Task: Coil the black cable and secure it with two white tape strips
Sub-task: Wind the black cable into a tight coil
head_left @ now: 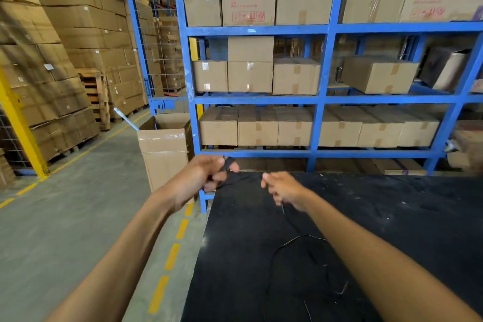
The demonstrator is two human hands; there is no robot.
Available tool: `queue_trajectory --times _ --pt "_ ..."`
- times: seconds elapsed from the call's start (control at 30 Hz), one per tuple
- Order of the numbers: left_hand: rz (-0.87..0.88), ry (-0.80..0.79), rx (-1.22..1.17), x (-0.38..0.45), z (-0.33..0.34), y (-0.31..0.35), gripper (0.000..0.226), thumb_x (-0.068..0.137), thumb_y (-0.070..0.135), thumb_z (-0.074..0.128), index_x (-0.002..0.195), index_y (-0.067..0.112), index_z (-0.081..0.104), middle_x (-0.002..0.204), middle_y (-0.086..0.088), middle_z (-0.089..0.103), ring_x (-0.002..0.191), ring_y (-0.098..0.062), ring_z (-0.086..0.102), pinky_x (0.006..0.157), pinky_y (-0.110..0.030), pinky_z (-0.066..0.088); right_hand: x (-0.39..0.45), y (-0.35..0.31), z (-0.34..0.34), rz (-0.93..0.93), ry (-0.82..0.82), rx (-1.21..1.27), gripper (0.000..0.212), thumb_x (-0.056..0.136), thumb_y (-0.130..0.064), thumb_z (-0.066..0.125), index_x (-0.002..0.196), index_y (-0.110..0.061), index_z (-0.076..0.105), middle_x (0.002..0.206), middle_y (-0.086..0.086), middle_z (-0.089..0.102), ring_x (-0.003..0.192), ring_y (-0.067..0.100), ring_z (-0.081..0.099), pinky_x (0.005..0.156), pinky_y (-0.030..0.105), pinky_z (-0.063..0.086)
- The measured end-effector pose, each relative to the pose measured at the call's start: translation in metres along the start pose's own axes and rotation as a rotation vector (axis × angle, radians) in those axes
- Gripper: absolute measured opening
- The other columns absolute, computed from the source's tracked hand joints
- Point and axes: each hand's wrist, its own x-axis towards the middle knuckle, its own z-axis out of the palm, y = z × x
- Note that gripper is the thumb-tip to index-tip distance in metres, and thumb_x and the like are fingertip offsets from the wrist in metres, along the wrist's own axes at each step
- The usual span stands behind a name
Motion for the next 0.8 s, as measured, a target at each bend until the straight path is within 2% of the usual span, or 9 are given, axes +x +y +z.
queue_trajectory --times 0.1,0.23,0.33,0.4,0.43,0.53,0.63,0.7,0.8 --pt "-0.060 0.118 0.196 0.004 0.012 -0.031 0.037 0.104 0.020 0.034 0.092 0.016 0.069 0.064 0.003 0.041 0.056 -0.008 0.033 0.050 -0.016 0.029 -0.005 -0.049 -0.021 -0.056 0.042 0.135 0.032 0.107 -0.029 0.037 0.093 -0.010 0.059 0.063 -0.005 0.034 0.049 0.008 0.029 0.050 0.024 0.031" --pt "-0.062 0.253 0.185 0.013 0.020 -0.059 0.034 0.104 0.021 0.034 0.102 0.020 0.067 0.068 0.004 0.042 0.061 -0.008 0.037 0.057 -0.022 0.031 -0.026 -0.099 -0.013 -0.296 -0.001 0.085 0.023 0.104 -0.020 0.048 0.103 -0.011 0.069 0.057 -0.012 0.044 0.050 0.004 0.037 0.051 0.021 0.028" --pt "-0.078 0.344 0.015 0.023 0.024 -0.057 0.035 0.104 0.019 0.031 0.095 0.017 0.064 0.064 0.005 0.042 0.056 -0.009 0.035 0.053 -0.022 0.029 -0.047 -0.111 0.011 -0.446 -0.049 -0.098 0.027 0.104 -0.018 0.046 0.112 -0.003 0.067 0.063 -0.023 0.060 0.058 -0.010 0.056 0.054 0.009 0.041" --pt "-0.045 0.415 -0.208 0.030 0.022 -0.047 0.037 0.103 0.015 0.029 0.081 0.017 0.058 0.057 0.007 0.044 0.051 -0.008 0.034 0.053 -0.022 0.030 -0.054 -0.101 0.031 -0.530 -0.052 -0.109 0.030 0.106 -0.016 0.041 0.112 0.002 0.065 0.068 -0.023 0.059 0.062 -0.012 0.055 0.059 0.007 0.042" --pt "-0.024 0.431 -0.347 0.035 0.019 -0.041 0.037 0.102 0.013 0.027 0.082 0.016 0.059 0.054 0.008 0.046 0.048 -0.007 0.036 0.055 -0.023 0.031 -0.055 -0.092 0.040 -0.547 -0.039 -0.098 0.029 0.106 -0.014 0.040 0.110 0.003 0.064 0.065 -0.025 0.058 0.059 -0.009 0.052 0.059 0.009 0.040" --pt "0.029 0.407 -0.647 0.044 0.005 -0.020 0.037 0.102 0.015 0.024 0.097 0.012 0.061 0.060 0.007 0.049 0.052 -0.007 0.043 0.059 -0.022 0.035 -0.053 -0.058 0.066 -0.521 -0.073 -0.067 0.026 0.107 -0.015 0.039 0.104 -0.005 0.062 0.062 -0.011 0.047 0.056 0.002 0.040 0.057 0.017 0.035" --pt "0.080 0.289 -0.773 0.043 -0.006 0.004 0.034 0.102 0.014 0.022 0.094 0.011 0.056 0.067 0.003 0.047 0.059 -0.012 0.044 0.060 -0.023 0.036 -0.050 -0.023 0.086 -0.417 -0.180 -0.006 0.026 0.108 -0.015 0.037 0.099 -0.007 0.060 0.063 0.001 0.037 0.051 0.003 0.035 0.051 0.016 0.032" --pt "0.060 0.190 -0.732 0.036 -0.013 0.018 0.032 0.101 0.014 0.023 0.090 0.013 0.053 0.060 0.005 0.044 0.051 -0.011 0.041 0.055 -0.022 0.038 -0.042 -0.006 0.087 -0.326 -0.199 -0.046 0.030 0.108 -0.019 0.037 0.092 -0.010 0.060 0.062 -0.002 0.036 0.050 0.003 0.033 0.050 0.019 0.031" --pt "-0.022 0.079 -0.480 0.020 -0.020 0.027 0.030 0.100 0.013 0.023 0.086 0.015 0.049 0.055 0.009 0.034 0.040 -0.006 0.027 0.044 -0.019 0.029 -0.022 0.011 0.065 -0.194 -0.087 -0.189 0.037 0.106 -0.029 0.040 0.078 -0.015 0.058 0.063 -0.007 0.043 0.054 0.004 0.039 0.054 0.020 0.033"
